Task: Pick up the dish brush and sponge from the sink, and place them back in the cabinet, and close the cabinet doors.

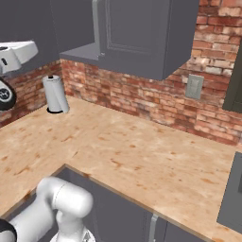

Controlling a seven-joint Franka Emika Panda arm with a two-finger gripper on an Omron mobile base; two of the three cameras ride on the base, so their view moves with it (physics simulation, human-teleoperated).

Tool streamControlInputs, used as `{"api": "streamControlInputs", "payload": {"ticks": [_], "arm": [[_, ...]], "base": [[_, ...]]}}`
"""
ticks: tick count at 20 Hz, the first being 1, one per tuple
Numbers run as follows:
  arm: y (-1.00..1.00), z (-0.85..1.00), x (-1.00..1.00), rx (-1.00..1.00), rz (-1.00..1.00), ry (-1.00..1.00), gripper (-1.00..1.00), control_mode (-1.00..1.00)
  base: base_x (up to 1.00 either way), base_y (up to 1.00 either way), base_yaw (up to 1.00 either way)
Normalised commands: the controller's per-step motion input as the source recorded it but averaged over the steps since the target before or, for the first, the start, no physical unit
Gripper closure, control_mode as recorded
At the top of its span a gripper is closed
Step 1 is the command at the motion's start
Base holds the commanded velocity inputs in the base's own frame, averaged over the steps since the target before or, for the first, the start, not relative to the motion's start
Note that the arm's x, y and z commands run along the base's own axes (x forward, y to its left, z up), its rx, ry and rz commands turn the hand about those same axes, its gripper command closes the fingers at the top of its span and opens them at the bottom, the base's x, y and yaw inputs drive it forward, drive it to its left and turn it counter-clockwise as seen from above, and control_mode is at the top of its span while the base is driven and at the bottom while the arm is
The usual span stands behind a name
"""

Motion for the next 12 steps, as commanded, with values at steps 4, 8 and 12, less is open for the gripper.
{"api": "streamControlInputs", "payload": {"ticks": [4, 8, 12], "arm": [[0.34, -0.07, -0.31, 0.00, 0.00, -0.01, -1.00, -1.00], [0.31, -0.12, -0.32, 0.00, 0.01, -0.05, -1.00, -1.00], [0.19, -0.03, -0.39, 0.00, 0.04, -0.03, -1.00, -1.00]], "base": [[0.00, 0.00, 0.00], [0.00, 0.00, 0.00], [0.00, 0.00, 0.00]]}}
